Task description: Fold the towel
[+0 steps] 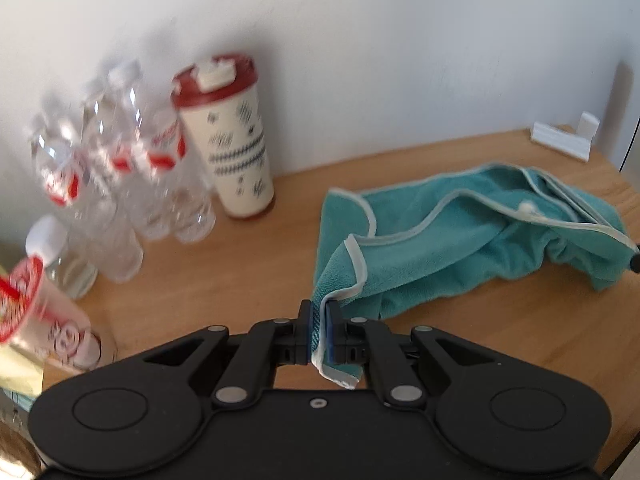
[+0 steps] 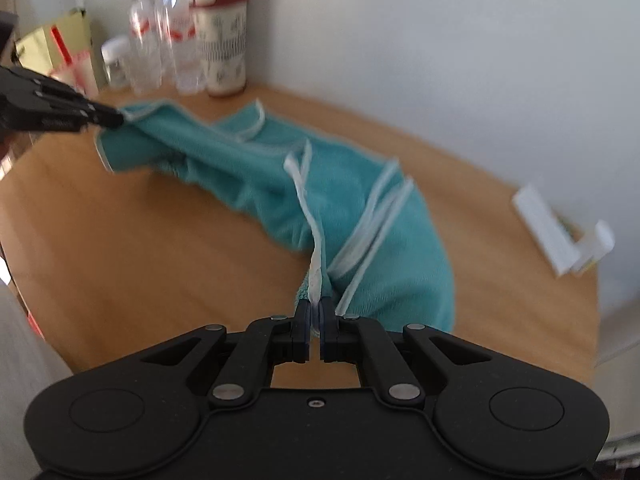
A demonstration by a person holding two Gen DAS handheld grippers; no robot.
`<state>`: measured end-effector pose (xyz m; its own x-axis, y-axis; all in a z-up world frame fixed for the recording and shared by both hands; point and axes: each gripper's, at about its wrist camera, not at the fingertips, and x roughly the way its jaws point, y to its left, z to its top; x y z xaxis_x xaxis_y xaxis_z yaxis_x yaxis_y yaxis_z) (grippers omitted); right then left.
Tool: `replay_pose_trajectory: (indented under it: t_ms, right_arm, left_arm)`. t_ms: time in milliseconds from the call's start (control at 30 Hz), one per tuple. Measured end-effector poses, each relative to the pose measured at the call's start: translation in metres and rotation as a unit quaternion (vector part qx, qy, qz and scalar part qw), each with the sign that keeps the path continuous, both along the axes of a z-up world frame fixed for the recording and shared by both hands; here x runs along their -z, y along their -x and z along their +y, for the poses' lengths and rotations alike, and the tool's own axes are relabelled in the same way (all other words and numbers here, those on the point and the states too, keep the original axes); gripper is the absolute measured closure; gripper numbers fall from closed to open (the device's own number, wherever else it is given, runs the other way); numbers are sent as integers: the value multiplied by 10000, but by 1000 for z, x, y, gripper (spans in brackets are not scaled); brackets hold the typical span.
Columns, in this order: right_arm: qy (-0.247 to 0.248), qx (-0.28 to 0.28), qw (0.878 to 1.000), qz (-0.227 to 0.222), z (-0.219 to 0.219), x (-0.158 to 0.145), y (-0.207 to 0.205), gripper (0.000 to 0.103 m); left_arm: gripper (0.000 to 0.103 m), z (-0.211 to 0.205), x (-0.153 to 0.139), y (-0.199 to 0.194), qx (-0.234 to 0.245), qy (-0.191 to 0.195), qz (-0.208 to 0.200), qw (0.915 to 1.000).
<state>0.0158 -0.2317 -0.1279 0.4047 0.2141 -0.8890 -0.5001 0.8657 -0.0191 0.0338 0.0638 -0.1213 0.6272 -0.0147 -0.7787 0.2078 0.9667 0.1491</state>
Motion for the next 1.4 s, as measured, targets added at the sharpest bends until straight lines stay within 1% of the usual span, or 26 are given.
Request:
replay_pose_trajectory:
  t_ms: [100, 200, 300, 333, 367, 533, 600, 667, 733, 767, 800, 833, 867, 933, 1100, 1233, 1300, 1333, 1400]
  right_arm:
    - [201, 57, 9996, 170, 4, 17, 6, 97]
    - [424, 17, 9987, 294, 3, 25, 14, 91]
    - [313, -3, 9993, 190, 1, 12, 20, 74]
    - [252, 14, 9996, 161, 0, 8, 20, 70]
    - [151, 66, 9998, 122, -4, 3, 19, 70]
    - [-53, 497, 9987, 29, -18, -8, 7, 70]
    - [-102, 670, 9977, 6, -19, -6, -1, 70]
    - [23, 807, 9966, -151, -11, -2, -14, 70]
    - [175, 819, 9961, -277, -1, 3, -27, 70]
    - [270, 862, 9956, -267, 4, 8, -36, 70]
    - [337, 890, 9952, -245, 7, 11, -44, 75]
    - [336, 890, 9953, -174, 9, 14, -49, 82]
    - [350, 926, 9950, -96, 10, 16, -56, 83]
    - [287, 976, 9948, -77, 9, 14, -61, 83]
    - [307, 946, 9949, -159, 13, 12, -60, 80]
    - [291, 977, 9948, 50, 14, 19, -64, 80]
    - [316, 1010, 9943, 114, 16, 23, -67, 86]
    - [341, 1027, 9940, 133, 17, 24, -68, 94]
    - [400, 1046, 9936, 131, 18, 24, -68, 97]
  left_arm:
    - [97, 8, 12, 9, 45, -89, 85, 9999]
    - [97, 15, 19, 11, 70, -161, 173, 9997]
    - [97, 25, 24, 14, 100, -192, 232, 9995]
    - [97, 27, 26, 15, 94, -203, 250, 9994]
    - [97, 29, 27, 15, 93, -214, 256, 9994]
    - [97, 36, 30, 15, 125, -244, 273, 9993]
    - [97, 36, 29, 16, 160, -225, 272, 9992]
    - [97, 38, 29, 18, 232, -234, 264, 9991]
    - [97, 40, 30, 19, 235, -224, 285, 9991]
    - [97, 41, 31, 19, 224, -194, 314, 9991]
    - [97, 43, 32, 19, 214, -157, 341, 9991]
    - [97, 43, 33, 19, 216, -132, 350, 9991]
    - [97, 44, 33, 19, 221, -122, 354, 9991]
    - [97, 44, 33, 19, 235, -131, 366, 9990]
    - [97, 46, 36, 16, 245, -127, 462, 9986]
    - [97, 48, 36, 14, 179, -41, 545, 9983]
    - [97, 49, 36, 12, 166, 1, 590, 9981]
    - [97, 49, 36, 12, 164, 11, 601, 9981]
    - [97, 50, 37, 11, 156, 28, 652, 9977]
